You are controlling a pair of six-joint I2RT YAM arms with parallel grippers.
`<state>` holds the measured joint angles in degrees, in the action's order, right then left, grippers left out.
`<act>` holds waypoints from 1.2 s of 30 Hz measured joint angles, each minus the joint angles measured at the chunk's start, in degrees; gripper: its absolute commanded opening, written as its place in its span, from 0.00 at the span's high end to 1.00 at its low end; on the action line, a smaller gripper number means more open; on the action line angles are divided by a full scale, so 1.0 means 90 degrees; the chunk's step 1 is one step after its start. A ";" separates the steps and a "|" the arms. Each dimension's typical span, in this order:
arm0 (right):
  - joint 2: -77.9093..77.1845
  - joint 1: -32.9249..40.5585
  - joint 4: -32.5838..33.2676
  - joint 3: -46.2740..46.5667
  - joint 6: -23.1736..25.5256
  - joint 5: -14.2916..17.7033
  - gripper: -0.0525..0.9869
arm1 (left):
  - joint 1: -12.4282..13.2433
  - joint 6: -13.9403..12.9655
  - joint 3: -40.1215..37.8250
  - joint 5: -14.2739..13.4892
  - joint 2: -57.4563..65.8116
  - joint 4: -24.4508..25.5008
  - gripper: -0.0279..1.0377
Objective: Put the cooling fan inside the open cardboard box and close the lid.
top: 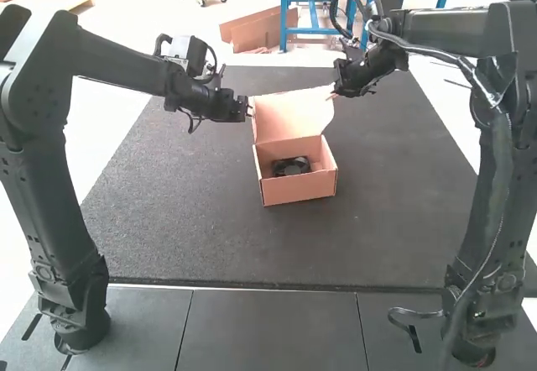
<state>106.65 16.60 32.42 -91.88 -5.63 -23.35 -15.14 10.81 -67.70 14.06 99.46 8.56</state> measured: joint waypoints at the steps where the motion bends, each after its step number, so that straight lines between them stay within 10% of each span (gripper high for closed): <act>1: -0.0104 0.0036 -0.0002 0.0090 -0.0005 0.0029 0.91 | 0.0000 0.0000 0.0000 0.0012 0.0000 0.0022 0.06; 36: -0.1302 0.0571 -0.0937 0.2380 -0.0163 0.0862 0.91 | -0.0512 -0.0002 0.0568 0.0085 -0.0478 -0.0002 0.06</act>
<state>94.94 21.74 23.99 -70.46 -7.09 -15.59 -19.75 10.79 -62.59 14.83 95.15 8.54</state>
